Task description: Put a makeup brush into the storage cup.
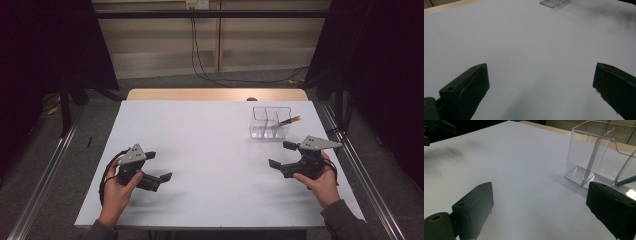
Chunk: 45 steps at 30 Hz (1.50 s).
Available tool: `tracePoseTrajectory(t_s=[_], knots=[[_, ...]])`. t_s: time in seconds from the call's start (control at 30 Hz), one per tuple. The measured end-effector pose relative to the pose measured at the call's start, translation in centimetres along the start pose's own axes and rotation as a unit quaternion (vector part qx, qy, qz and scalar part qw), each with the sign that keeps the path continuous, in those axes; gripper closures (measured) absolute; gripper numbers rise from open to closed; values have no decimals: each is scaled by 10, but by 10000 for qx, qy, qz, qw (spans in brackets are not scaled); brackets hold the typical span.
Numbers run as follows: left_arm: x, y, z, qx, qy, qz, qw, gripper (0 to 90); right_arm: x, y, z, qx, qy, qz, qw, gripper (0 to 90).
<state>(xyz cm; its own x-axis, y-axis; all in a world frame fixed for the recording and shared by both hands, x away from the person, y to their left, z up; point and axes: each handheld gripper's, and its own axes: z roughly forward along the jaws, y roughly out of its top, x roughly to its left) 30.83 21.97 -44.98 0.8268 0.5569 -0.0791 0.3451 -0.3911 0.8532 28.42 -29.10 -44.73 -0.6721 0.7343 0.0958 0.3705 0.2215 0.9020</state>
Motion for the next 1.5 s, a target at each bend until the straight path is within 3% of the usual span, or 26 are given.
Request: tracePoseTrajectory(t_s=[1.5], knots=[[0,-1,1,26,13,-3,10000,5,8,-17,-21,182,-34,-79,9998,72]])
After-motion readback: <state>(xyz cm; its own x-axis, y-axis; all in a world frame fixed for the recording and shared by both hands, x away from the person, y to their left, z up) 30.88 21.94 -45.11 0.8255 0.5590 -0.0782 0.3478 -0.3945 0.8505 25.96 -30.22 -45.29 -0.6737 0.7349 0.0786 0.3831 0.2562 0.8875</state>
